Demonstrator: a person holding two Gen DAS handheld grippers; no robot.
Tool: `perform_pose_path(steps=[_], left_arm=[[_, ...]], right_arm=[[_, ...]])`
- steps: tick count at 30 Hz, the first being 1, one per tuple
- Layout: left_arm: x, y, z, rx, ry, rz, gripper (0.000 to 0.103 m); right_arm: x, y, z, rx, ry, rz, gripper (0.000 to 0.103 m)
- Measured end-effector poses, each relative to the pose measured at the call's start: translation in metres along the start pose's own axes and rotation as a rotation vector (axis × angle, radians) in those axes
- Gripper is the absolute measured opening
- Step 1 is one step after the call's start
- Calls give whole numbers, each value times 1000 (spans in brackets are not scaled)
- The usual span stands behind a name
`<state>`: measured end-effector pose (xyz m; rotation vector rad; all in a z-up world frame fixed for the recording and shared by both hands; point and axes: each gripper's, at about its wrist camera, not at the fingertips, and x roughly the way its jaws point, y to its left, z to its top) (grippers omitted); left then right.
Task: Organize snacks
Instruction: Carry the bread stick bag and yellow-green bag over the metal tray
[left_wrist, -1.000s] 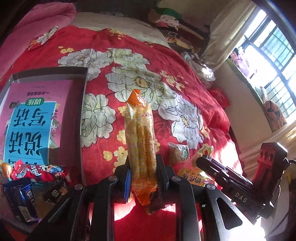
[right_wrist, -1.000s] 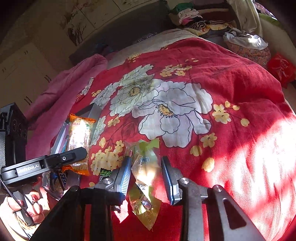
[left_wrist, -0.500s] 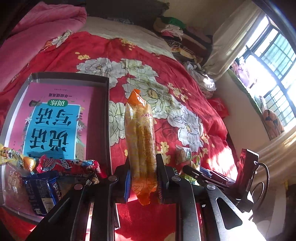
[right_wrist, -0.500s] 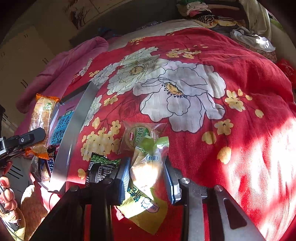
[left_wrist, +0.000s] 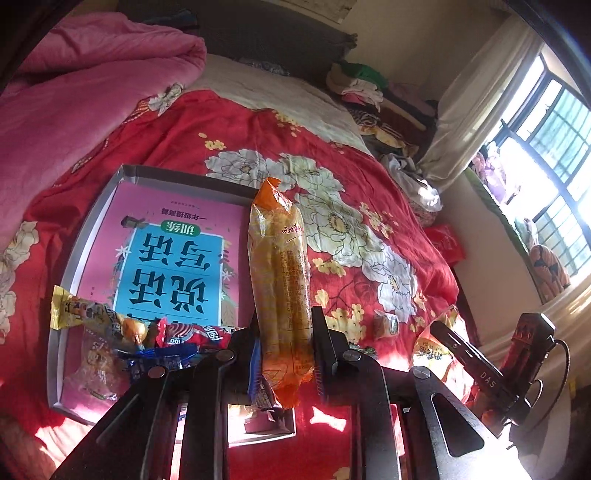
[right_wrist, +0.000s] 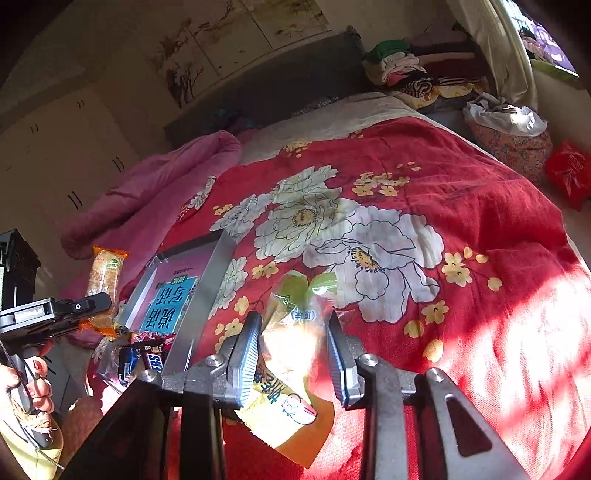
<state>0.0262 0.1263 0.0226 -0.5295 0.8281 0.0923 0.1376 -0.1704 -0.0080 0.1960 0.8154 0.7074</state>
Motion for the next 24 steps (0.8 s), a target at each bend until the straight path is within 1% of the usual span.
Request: perform_pose_path(steps=[3, 6, 16, 24], left_arm=[[-10, 11, -1, -9, -13, 12, 23], [-19, 22, -3, -21, -22, 25, 23], [-45, 60, -10, -73, -57, 66, 23], [-68, 90, -12, -117, -105, 92, 23]], right_arm=[[-4, 15, 3, -33, -24, 24, 34], [-3, 29, 3, -65, -29, 49, 34], [4, 72, -8, -139, -9, 125, 34], [10, 100, -16, -191, 17, 152, 34]])
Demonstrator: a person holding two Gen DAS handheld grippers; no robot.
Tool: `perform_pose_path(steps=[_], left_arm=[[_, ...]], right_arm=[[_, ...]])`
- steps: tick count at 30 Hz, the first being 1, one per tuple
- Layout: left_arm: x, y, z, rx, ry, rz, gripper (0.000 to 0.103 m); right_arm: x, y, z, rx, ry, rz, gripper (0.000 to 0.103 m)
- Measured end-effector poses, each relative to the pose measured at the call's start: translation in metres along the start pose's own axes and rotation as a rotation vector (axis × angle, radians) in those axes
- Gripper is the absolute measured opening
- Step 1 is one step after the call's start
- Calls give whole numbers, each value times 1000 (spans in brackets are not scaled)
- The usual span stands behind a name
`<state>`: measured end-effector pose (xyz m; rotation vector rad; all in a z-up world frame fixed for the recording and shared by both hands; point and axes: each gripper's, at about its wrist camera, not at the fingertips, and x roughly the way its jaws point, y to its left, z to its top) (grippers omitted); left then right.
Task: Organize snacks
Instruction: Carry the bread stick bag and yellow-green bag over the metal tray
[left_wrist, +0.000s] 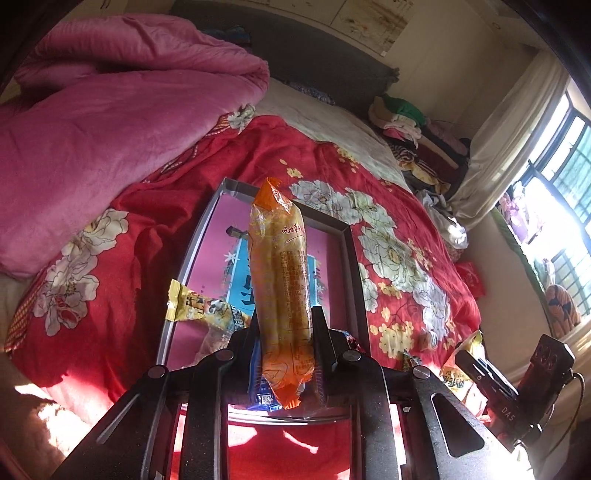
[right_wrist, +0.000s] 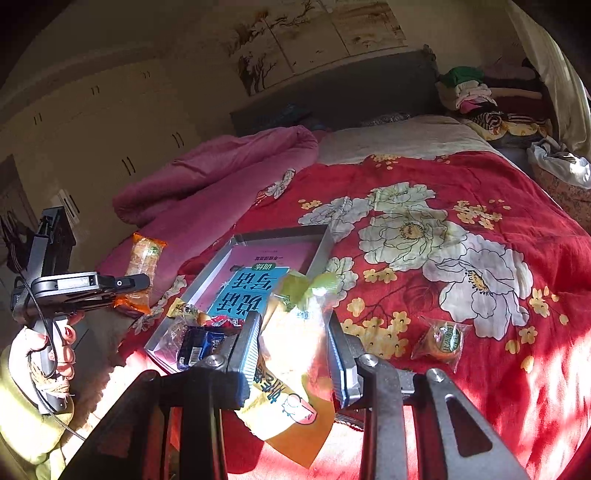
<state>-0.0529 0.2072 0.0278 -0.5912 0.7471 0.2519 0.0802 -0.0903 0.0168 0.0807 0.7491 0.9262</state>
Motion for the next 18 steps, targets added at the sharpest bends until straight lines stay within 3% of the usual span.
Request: perform_pose_path(steps=[18], left_arm=[[-8, 38, -10, -35, -3, -1, 23]], right_arm=[[24, 55, 1, -72, 40, 49, 34]])
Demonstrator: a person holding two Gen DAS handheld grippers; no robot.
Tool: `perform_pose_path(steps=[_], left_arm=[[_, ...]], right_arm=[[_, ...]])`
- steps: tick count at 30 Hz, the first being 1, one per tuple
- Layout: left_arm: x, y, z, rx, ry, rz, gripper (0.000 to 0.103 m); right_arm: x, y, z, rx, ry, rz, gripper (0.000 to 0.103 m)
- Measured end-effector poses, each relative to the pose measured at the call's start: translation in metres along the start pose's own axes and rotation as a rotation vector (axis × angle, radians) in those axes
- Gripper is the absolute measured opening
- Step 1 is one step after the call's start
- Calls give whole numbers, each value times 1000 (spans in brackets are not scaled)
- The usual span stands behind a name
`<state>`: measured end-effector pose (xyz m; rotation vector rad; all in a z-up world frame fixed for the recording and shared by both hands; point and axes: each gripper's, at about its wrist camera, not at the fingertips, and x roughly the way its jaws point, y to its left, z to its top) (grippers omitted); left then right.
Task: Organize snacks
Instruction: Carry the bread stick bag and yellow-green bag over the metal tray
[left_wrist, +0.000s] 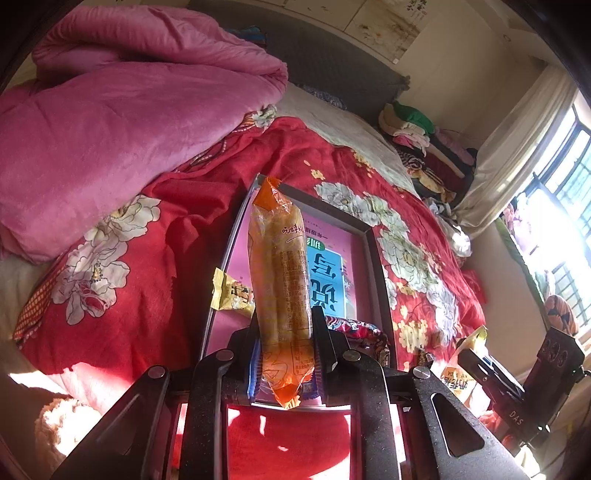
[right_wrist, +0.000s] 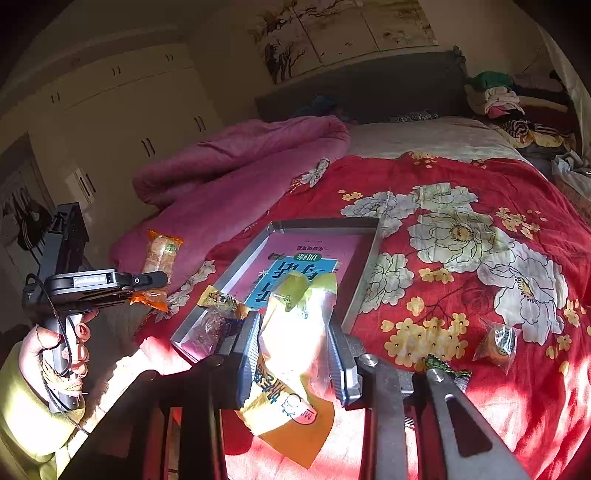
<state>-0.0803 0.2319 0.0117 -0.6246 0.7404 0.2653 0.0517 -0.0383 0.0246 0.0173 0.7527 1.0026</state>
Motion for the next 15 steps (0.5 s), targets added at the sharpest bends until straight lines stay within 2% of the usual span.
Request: perform_pose_path(steps=[15], left_arm=[[26, -6, -20, 43, 78, -32, 23]], right_arm=[[26, 27, 2, -32, 38, 19, 34]])
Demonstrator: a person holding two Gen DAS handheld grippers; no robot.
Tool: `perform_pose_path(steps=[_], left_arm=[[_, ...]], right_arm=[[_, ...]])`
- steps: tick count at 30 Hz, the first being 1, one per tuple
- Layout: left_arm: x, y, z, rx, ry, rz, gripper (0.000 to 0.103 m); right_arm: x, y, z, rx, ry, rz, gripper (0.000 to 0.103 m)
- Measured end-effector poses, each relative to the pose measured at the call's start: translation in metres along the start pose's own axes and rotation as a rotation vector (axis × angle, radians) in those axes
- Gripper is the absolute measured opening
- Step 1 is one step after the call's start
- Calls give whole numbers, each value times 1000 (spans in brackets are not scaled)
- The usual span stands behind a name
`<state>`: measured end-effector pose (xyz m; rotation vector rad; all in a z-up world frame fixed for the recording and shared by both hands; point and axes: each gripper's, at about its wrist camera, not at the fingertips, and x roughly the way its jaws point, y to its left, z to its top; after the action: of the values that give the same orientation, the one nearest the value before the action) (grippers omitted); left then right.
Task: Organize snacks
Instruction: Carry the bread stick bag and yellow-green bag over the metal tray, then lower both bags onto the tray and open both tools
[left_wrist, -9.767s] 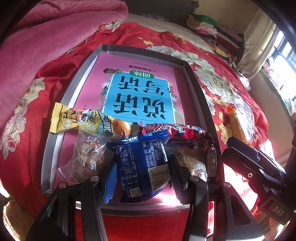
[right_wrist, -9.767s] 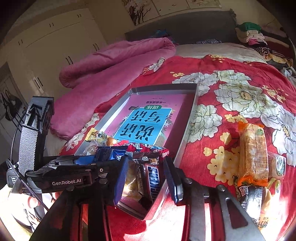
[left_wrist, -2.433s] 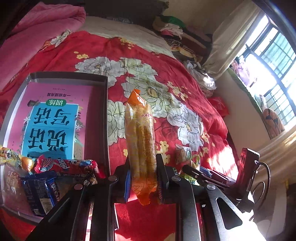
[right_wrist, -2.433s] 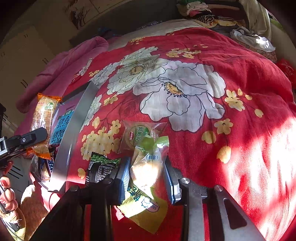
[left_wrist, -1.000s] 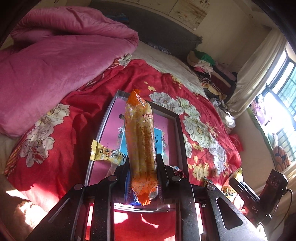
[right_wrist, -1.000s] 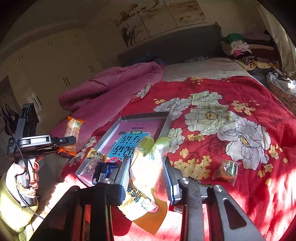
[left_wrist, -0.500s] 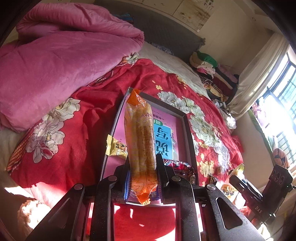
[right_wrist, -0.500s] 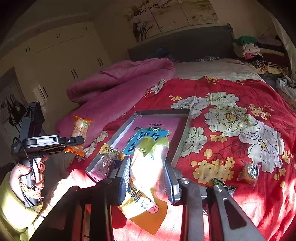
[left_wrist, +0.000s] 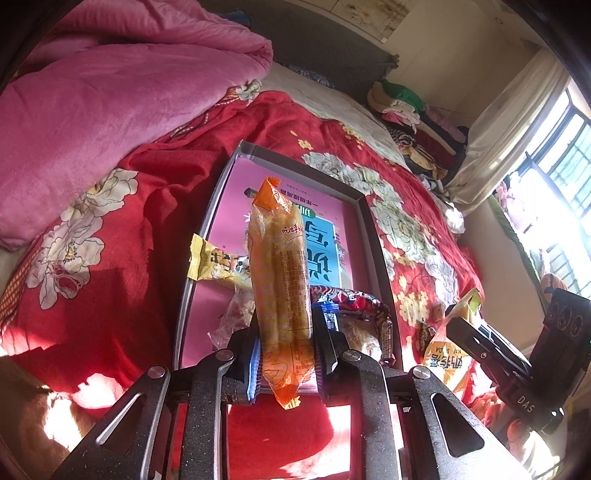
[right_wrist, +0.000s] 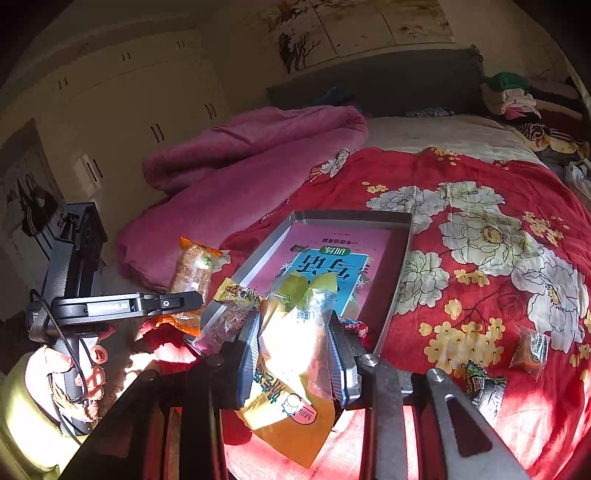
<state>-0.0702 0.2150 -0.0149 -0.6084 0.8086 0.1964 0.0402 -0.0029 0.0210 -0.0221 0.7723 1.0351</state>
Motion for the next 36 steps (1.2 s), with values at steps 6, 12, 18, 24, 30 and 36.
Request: perform_pose_path(steps=[6, 12, 18, 24, 30, 36], left_arm=[[12, -2, -5, 17, 27, -3, 23], [24, -4, -11, 22, 54, -4, 23], [30, -8, -13, 36, 67, -4, 23], [37, -9, -15, 38, 84, -4, 23], [40, -9, -15, 38, 89, -5, 23], [43, -9, -17, 42, 96, -6, 23]], right_arm=[[8, 2, 1, 0, 12, 3, 34], [14, 1, 1, 3, 15, 4, 34], [21, 2, 2, 4, 21, 9, 34], [30, 8, 3, -11, 33, 12, 34], [40, 12, 2, -21, 53, 17, 34], [51, 15, 3, -34, 68, 20, 34]])
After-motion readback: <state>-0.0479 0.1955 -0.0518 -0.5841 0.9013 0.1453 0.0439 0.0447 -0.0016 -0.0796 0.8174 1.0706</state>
